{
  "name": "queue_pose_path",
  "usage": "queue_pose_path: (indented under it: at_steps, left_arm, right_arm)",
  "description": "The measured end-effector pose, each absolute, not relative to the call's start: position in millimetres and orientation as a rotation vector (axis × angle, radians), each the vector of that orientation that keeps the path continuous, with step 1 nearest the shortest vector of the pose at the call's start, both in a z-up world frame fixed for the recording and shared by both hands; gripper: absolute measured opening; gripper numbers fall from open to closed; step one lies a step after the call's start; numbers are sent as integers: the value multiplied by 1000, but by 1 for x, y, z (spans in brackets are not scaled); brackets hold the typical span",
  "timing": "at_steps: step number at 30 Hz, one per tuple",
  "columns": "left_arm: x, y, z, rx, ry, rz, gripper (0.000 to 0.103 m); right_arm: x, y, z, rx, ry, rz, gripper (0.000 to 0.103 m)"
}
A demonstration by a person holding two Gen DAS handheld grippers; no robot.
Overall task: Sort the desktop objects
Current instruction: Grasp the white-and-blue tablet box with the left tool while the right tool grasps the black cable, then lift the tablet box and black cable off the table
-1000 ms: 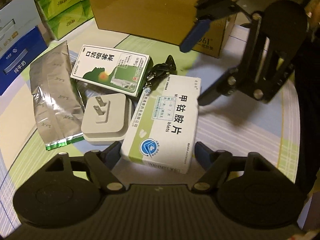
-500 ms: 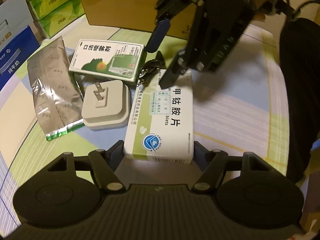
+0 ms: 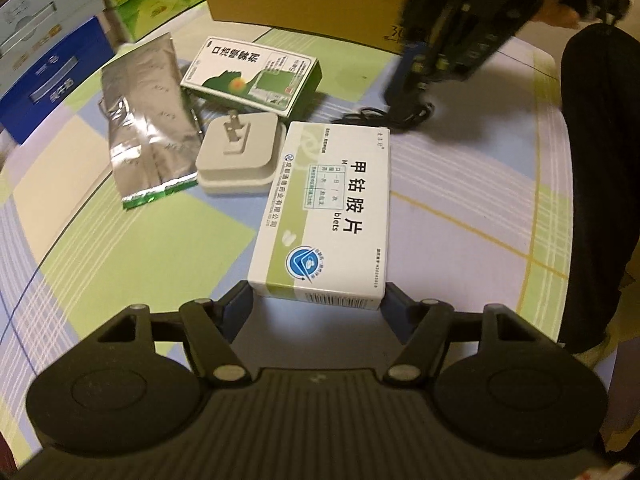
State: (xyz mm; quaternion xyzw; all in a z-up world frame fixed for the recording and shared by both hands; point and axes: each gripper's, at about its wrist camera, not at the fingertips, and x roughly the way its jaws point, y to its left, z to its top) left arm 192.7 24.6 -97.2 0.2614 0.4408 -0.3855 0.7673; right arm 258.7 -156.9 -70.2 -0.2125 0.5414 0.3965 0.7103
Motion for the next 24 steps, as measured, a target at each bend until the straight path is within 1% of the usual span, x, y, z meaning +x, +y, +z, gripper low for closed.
queue_pose_path:
  at_steps: [2,3,5,7,9,10,12,14,22,24]
  left_arm:
    - [190,26,-95,551,952,-824,67]
    - [188,27,-93,544,941,-814,69]
    - [186,28,-89,522,914,-797,73]
    - [186,27,-86,503,890,-789,74]
    - [188,25,-85,489,882,-787,77]
    - [190,22,-85,486,882,-789,77]
    - [194,16,-87,492,882,-796,77]
    - [196,9,-89,492,879,-803,77]
    - [205,-8,-99,472,885,-796,76]
    - [207,-11,-102,471,892,-786,72]
  right_arm:
    - [254,-162,-71,-456,1214,877,9]
    - [250,-163,-71,-469,1202,875,9]
    - [240,-166,-71,-521,1153,876,11]
    - [236,-169,-73,-537,1117,873,12]
    - [235,-173,-76,-516,1103,870,18]
    - [235,-173,-78,-506,1102,869,19]
    - [235,-173,-82,-489,1093,860,27]
    - [237,-173,-84,-469,1082,852,30]
    - [237,-173,-89,-410,1028,852,31]
    - [234,-172,-89,-417,1013,860,31]
